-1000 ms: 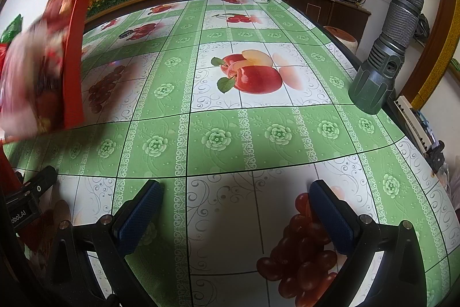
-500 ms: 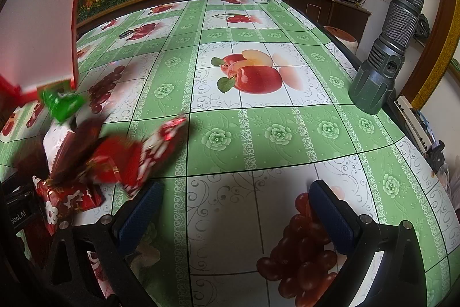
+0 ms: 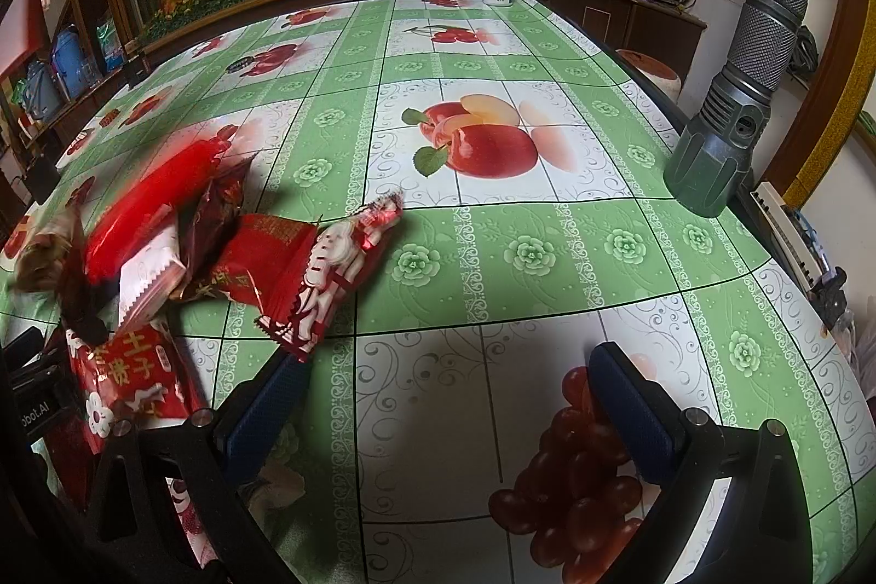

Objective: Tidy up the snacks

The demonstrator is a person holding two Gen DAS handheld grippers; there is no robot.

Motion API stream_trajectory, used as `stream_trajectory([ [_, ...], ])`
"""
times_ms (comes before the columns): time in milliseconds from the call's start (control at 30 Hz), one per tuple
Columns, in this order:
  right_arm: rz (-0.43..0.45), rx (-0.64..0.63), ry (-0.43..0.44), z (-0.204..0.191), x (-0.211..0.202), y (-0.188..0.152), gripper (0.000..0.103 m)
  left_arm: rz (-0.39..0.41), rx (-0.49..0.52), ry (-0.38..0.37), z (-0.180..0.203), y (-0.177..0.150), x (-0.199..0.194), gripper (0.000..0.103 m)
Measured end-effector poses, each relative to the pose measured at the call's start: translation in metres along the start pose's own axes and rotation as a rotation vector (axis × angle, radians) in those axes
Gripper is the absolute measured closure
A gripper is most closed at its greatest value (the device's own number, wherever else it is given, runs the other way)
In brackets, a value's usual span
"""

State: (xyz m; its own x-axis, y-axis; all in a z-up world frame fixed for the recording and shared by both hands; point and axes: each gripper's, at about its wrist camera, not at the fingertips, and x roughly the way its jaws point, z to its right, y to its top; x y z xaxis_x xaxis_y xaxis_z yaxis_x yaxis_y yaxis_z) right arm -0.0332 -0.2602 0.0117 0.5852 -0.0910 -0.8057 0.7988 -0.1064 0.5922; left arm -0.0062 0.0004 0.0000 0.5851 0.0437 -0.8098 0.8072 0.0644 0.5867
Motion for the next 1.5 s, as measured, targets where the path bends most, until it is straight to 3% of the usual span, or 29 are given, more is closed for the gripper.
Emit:
stream_trajectory([
  [1500, 0.000, 0.004, -0.004, 0.0002, -0.0007, 0.0010, 0.000, 0.000, -0.008, 0.003, 0.0003, 0.0025, 0.0029, 0.000],
])
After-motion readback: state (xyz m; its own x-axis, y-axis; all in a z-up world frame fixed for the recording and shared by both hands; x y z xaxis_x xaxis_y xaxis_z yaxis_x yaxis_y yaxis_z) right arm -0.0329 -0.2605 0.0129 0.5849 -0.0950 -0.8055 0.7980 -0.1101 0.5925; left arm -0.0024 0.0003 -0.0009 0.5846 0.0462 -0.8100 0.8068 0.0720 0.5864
